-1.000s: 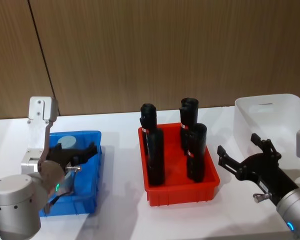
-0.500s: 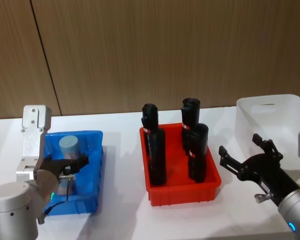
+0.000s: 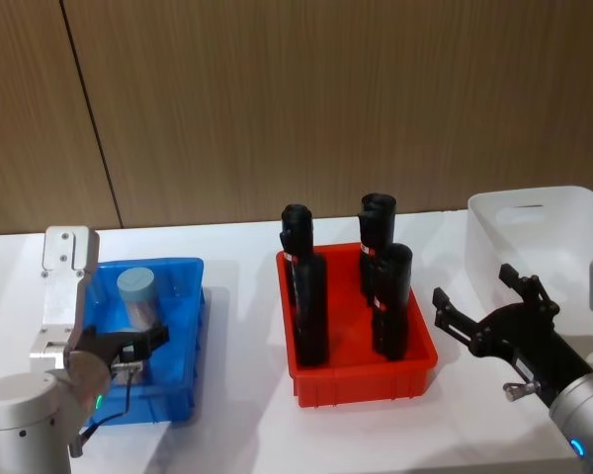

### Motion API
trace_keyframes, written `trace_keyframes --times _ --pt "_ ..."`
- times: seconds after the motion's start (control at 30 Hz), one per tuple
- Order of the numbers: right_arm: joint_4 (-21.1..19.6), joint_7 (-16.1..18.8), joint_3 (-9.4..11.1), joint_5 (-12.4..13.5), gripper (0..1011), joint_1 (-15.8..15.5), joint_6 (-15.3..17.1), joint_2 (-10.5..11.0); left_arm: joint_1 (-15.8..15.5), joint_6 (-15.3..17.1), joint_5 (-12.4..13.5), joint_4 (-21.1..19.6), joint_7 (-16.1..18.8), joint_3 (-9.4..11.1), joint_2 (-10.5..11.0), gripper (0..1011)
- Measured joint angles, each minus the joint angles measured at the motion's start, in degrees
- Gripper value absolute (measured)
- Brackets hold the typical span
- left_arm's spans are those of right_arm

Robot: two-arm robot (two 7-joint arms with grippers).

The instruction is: Pick the cotton swabs from the blue box and place them into the white box.

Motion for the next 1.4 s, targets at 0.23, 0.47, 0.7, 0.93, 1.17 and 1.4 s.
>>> trace_keyframes --times 0.23,0.47,0.7,0.93,1.17,1.4 --pt "0.0 0.0 0.0 0.0 1001 0.0 0.0 0.0 -0.7 -0.9 1.1 2.4 -2.4 0.1 -0.3 1003" --pt "0.0 0.0 0.0 0.0 1001 0.0 0.0 0.0 -1.5 -1.7 2.4 4.7 -4.5 0.1 -0.7 1003" --pt "0.0 0.0 0.0 0.0 1001 0.0 0.0 0.0 -1.9 -1.8 3.2 5.8 -5.0 0.1 -1.0 1003" --pt "0.0 0.0 0.0 0.0 1001 0.0 0.0 0.0 -2.3 -2.0 4.1 6.9 -5.9 0.1 -1.3 996" --pt "0.0 0.0 0.0 0.0 1001 0.0 0.0 0.0 -2.6 -2.5 4.7 8.0 -7.2 0.2 -1.6 846" --pt "0.0 0.0 0.0 0.0 1001 0.0 0.0 0.0 -2.7 -3.1 4.6 9.0 -7.5 0.2 -2.0 671"
